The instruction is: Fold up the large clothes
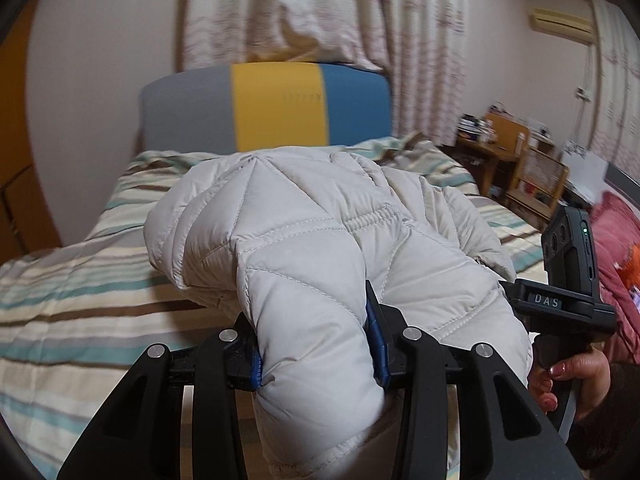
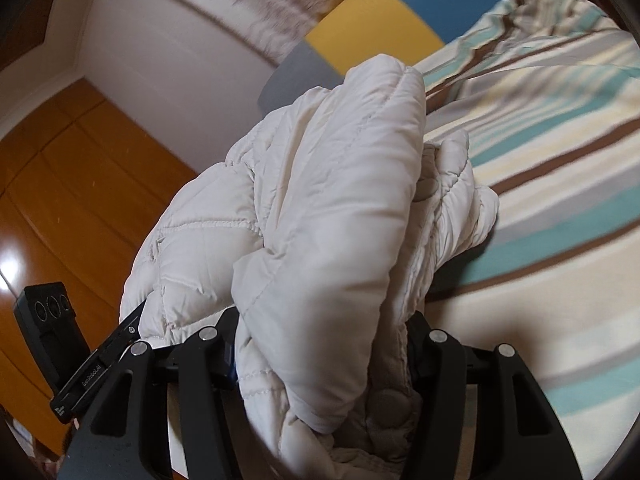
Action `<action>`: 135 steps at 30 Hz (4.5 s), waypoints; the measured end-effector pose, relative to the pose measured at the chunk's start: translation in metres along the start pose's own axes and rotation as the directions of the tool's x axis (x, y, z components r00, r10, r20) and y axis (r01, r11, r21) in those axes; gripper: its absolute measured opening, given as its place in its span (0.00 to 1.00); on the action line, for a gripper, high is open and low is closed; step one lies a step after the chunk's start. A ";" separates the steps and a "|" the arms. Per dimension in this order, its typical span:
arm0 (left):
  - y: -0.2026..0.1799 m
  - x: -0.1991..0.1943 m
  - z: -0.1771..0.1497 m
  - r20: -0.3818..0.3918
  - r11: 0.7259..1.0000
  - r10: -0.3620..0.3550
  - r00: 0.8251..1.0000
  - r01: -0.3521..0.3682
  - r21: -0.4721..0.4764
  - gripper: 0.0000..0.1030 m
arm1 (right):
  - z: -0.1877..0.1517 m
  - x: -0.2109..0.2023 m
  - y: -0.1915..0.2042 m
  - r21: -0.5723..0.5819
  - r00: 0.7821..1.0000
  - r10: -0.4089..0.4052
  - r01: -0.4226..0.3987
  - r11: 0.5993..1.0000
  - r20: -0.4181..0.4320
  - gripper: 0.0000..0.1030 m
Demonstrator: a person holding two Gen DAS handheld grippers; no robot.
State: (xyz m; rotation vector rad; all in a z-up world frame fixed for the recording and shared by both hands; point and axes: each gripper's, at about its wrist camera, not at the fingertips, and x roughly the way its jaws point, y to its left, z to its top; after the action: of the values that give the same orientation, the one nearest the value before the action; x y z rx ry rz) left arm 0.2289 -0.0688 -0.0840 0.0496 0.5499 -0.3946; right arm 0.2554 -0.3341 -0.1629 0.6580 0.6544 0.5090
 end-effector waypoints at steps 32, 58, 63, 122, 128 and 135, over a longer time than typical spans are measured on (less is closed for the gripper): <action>0.094 -0.011 -0.083 -0.168 0.937 0.252 0.953 -0.284 -0.203 0.68 | -0.045 0.102 0.054 -0.288 0.918 -0.391 0.357 0.889 -0.070 0.72; 0.123 0.090 0.019 -0.208 0.919 0.349 0.914 -0.377 -0.114 0.88 | 0.033 0.197 0.047 -0.313 0.869 -0.489 0.445 0.839 -0.078 0.82; 0.133 0.103 0.008 -0.203 0.919 0.333 0.921 -0.365 -0.148 0.90 | 0.025 0.209 0.052 -0.370 0.847 -0.530 0.482 0.794 -0.034 0.84; 0.027 -0.172 -0.085 -0.043 0.877 0.392 0.919 -0.387 -0.284 0.97 | -0.124 -0.021 0.168 -0.413 0.929 -0.360 0.364 0.835 0.090 0.98; 0.012 -0.198 -0.087 -0.014 0.883 0.403 0.915 -0.393 -0.257 0.97 | -0.133 -0.044 0.187 -0.445 0.931 -0.343 0.362 0.819 0.126 0.98; 0.005 -0.207 -0.089 0.000 0.888 0.389 0.921 -0.375 -0.264 0.97 | -0.140 -0.059 0.195 -0.461 0.933 -0.330 0.357 0.813 0.140 0.98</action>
State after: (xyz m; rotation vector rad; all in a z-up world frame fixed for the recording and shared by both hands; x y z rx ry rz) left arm 0.0251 0.0224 -0.0527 -0.1042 0.5212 0.0651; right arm 0.0744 -0.1824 -0.0904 0.0719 0.5504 0.2929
